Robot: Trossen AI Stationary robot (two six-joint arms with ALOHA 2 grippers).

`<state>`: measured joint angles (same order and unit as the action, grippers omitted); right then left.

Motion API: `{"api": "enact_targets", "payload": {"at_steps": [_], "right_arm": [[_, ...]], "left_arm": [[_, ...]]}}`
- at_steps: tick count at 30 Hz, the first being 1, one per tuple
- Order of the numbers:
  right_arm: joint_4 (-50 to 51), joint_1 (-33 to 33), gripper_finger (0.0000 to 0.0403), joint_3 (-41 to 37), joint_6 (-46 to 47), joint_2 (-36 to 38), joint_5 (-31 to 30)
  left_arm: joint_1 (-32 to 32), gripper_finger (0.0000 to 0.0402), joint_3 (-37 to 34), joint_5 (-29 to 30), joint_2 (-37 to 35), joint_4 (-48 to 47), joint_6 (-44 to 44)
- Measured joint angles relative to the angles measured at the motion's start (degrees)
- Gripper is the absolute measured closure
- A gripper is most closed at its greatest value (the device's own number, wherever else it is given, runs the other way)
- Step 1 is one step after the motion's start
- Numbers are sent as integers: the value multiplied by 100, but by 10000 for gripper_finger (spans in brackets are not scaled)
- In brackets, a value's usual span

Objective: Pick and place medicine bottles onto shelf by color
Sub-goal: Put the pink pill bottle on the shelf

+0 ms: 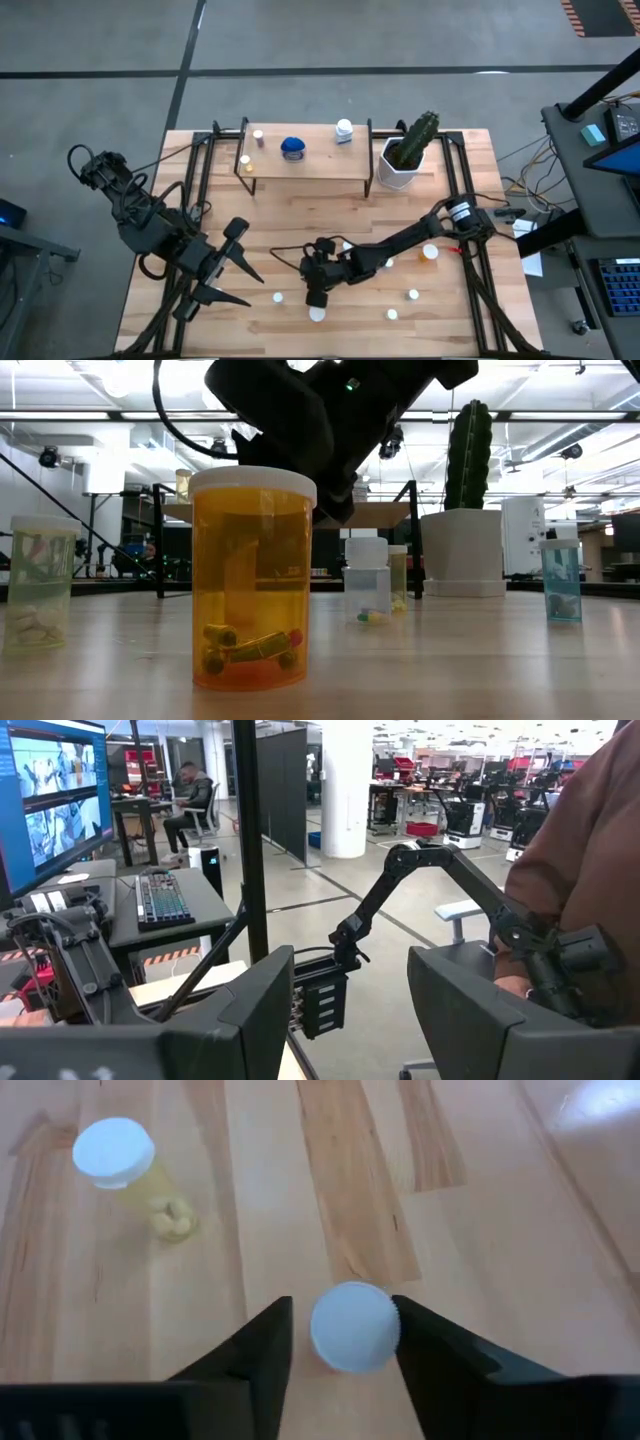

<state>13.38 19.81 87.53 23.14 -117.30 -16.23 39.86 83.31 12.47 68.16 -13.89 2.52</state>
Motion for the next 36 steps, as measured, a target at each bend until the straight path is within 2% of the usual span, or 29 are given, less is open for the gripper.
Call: {"api": "enact_targets", "payload": {"at_steps": [6,11,15,22,27,31,36], "right_arm": [[-5,2,300,0,2,0,-19],[135,-13,294,43,147,146,-8],[865,-202,288,434,597,621,-8],[3130,-1463,294,1869,1037,1603,-354],[3988,-2595,295,2448,1092,1911,-379],[3677,-3046,295,2359,884,1916,-360],[2835,-3102,295,1874,822,1751,-528]], "left_arm": [[0,221,0,0,2,-4,2],[0,221,-2,0,4,-6,4],[0,221,-4,0,4,-6,7],[-1,221,-4,131,4,28,7],[-2,221,0,186,0,27,7],[-2,221,0,309,-31,22,4],[-2,221,2,397,-61,14,5]]}}
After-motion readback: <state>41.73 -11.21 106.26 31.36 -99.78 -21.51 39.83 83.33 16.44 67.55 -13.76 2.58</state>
